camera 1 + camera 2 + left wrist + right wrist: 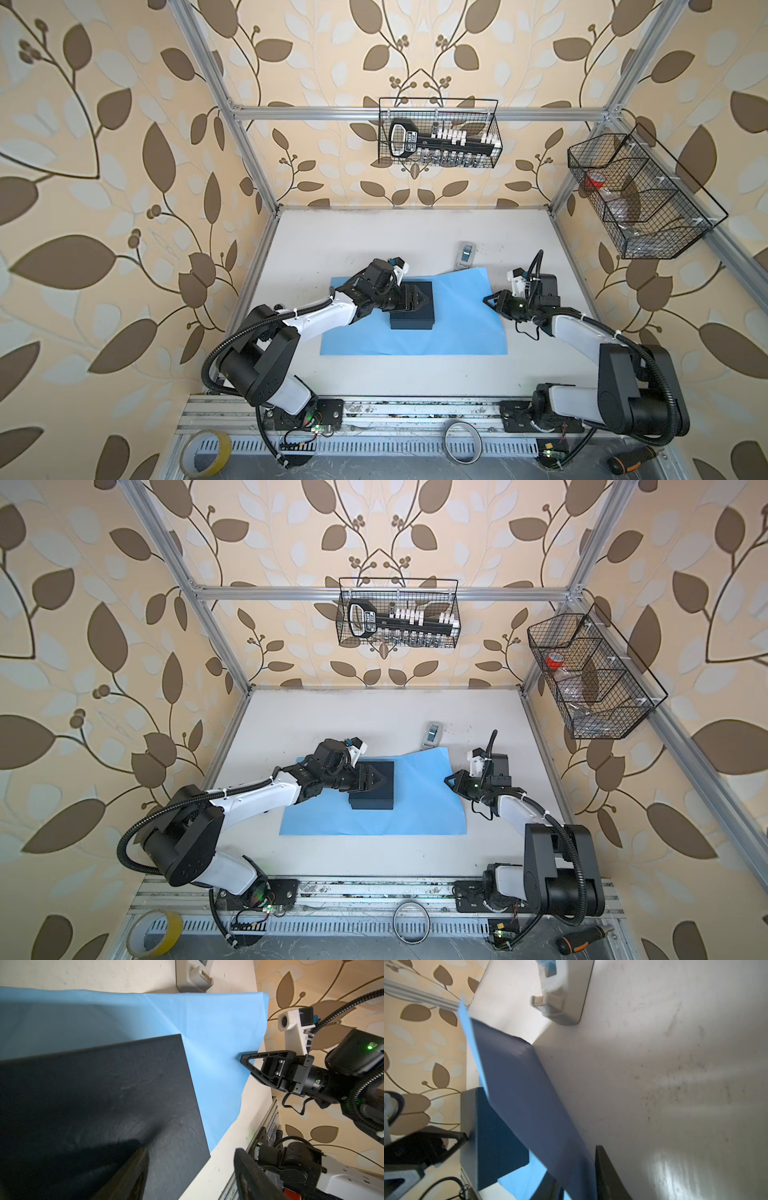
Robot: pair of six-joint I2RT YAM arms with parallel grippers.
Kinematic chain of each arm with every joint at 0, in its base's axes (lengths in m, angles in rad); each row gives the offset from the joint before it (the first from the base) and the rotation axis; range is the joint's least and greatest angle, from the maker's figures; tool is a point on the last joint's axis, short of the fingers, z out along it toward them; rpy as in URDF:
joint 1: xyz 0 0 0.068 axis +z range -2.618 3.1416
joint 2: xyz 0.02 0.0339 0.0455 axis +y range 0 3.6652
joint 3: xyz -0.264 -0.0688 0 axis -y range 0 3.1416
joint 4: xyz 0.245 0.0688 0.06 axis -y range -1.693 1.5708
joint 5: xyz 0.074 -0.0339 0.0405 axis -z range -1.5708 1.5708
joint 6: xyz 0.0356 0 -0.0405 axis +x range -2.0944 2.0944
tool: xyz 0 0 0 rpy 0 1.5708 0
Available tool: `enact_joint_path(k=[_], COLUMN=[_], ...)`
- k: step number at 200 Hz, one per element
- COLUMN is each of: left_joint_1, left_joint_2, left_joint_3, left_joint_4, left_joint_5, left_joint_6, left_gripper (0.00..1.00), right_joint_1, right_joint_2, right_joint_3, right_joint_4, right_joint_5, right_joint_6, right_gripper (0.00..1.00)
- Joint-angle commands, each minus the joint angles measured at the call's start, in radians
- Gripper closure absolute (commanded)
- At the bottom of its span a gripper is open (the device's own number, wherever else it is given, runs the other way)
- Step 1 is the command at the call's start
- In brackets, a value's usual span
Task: Wrap a gift box in wrapping paper
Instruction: First fold the wrapping paper around the gift box.
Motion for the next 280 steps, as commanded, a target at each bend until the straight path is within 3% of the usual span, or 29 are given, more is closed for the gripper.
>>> enact_joint_path(k=[1, 31, 74, 133, 186, 280], left_joint_1=[0.001, 0.002, -0.010, -0.121, -0.197, -0.199], left_joint_2=[0.013, 0.013, -0.025, 0.003, 0.116, 0.285], left_joint_3=[-0.005, 0.033, 0.152, 0.246, 0.301, 0.428], left_joint_4=[-0.086, -0.096, -0.115, -0.090, -0.046, -0.033], left_joint_5=[-0.031, -0.031, -0.067, -0.062, -0.060, -0.111], left_joint_6=[0.024, 0.013, -0.023, -0.133, -0.226, -0.266], left_gripper=[0.32, 0.31, 0.24, 0.27, 0.33, 0.32], right_joint_1=[0.026, 0.089, 0.173, 0.304, 0.348, 0.359], right_joint_2=[-0.016, -0.035, -0.087, -0.129, -0.125, -0.156], right_joint_3=[0.025, 0.066, 0.124, 0.148, 0.149, 0.122], right_joint_4=[-0.041, -0.104, -0.196, -0.196, -0.169, -0.157], right_joint_5=[0.005, 0.020, 0.055, 0.148, 0.167, 0.172], right_joint_6=[-0.017, 0.002, 0.053, 0.126, 0.154, 0.157], right_gripper=[0.86, 0.91, 0.90, 0.89, 0.89, 0.88])
